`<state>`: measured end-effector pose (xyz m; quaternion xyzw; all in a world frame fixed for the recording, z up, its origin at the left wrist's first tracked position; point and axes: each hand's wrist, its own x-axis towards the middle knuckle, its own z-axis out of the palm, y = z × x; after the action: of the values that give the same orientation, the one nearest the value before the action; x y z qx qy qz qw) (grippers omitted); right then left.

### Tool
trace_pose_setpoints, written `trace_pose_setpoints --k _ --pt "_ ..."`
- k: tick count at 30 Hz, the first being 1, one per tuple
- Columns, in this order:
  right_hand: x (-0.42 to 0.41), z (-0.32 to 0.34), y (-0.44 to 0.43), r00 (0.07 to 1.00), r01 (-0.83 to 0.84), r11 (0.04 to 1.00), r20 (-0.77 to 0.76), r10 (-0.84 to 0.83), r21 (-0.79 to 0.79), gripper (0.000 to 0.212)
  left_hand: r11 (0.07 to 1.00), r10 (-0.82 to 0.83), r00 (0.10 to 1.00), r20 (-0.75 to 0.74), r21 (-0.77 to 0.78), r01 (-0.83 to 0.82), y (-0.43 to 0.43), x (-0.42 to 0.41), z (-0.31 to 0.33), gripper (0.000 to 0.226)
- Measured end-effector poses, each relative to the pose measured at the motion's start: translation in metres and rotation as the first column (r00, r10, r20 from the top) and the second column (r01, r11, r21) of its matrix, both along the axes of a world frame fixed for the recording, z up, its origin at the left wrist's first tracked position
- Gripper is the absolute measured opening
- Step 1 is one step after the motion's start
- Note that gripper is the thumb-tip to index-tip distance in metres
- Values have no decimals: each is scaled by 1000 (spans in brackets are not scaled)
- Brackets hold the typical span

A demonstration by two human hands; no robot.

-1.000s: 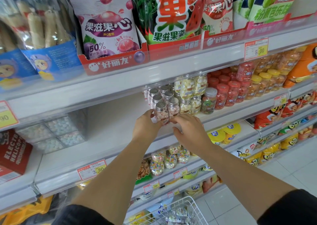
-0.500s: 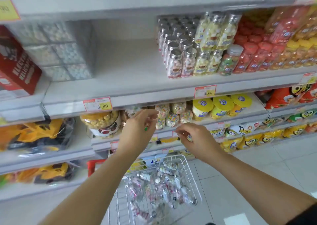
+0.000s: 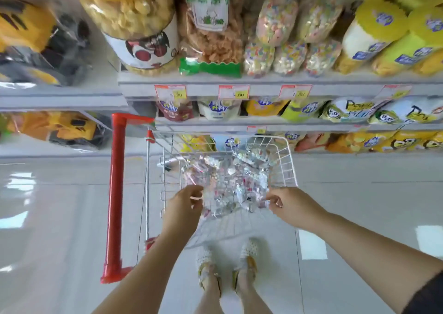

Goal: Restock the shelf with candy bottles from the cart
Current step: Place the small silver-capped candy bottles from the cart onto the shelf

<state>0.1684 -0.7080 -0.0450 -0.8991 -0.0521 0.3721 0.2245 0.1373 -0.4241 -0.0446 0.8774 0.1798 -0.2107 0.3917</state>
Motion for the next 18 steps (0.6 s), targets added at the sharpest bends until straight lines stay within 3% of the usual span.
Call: trace_pose_setpoints --k 4,6,8,9,11,13,15,18 --pt "-18 -73 15 978 -108 991 -186 93 -74 19 986 -99 972 -212 111 125 18 -10 -71 39" --pt "-26 -100 23 967 -150 983 -222 123 -109 12 954 -203 940 -273 163 253 19 -8 -102 46" --pt "-29 -115 27 968 -126 984 -235 92 -130 20 877 -342 875 -342 218 428 12 -2 -123 49" --pt "-29 -119 28 971 -96 986 -231 63 -136 22 791 -437 808 -396 259 555 7 2 -132 48" --pt "-29 -122 27 976 -57 991 -216 30 -120 29 507 -623 603 -499 330 796 0 7 -147 45" --pt "-30 -120 26 983 -49 994 -181 31 -101 33 258 -690 429 -584 355 899 -1 11 -164 45" --pt "-34 -116 26 996 -19 996 -94 10 -93 32 161 -684 353 -638 340 927 0 13 -182 47" --pt "-39 -112 29 998 3 996 57 3 -89 28 103 -653 320 -686 339 935 -2 14 -208 47"
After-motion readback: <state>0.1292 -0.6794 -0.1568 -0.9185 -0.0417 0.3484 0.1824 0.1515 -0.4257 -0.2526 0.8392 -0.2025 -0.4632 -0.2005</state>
